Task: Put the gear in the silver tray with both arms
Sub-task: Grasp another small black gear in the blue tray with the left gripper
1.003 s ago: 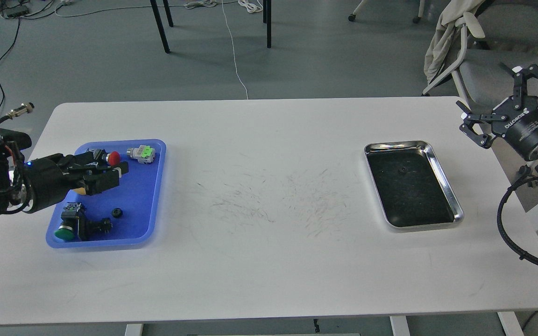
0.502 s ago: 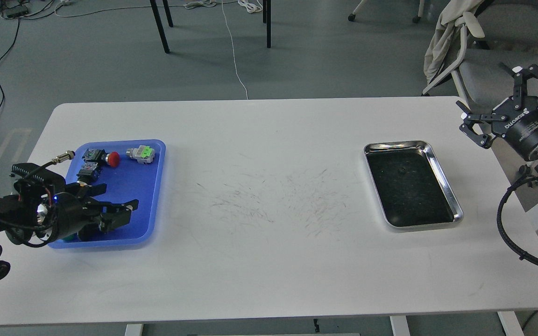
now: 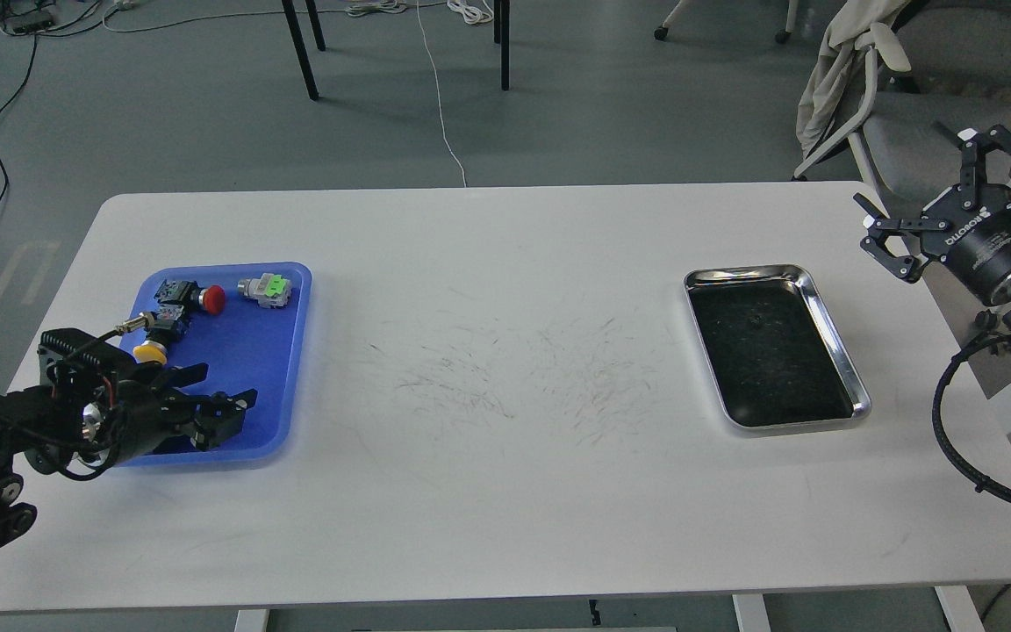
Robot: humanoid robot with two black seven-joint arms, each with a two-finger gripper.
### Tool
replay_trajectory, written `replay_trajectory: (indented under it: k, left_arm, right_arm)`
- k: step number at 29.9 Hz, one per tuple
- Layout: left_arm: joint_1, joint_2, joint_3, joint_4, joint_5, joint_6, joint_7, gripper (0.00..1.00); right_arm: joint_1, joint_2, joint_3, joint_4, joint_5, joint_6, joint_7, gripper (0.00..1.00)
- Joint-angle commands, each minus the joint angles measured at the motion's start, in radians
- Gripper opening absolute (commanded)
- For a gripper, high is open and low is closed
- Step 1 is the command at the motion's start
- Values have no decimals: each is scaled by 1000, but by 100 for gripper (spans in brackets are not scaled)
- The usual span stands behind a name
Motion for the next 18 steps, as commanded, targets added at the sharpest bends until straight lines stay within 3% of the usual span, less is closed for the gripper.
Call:
replay_trajectory:
  k: [1, 18]
  left_arm:
    - [4, -1, 0, 12, 0, 1, -3, 73]
    - [27, -4, 0, 44, 20, 27, -9, 48]
  right_arm:
    - [0, 0, -2, 0, -1, 0, 0, 96]
    - [0, -2, -2, 1, -15, 0, 0, 96]
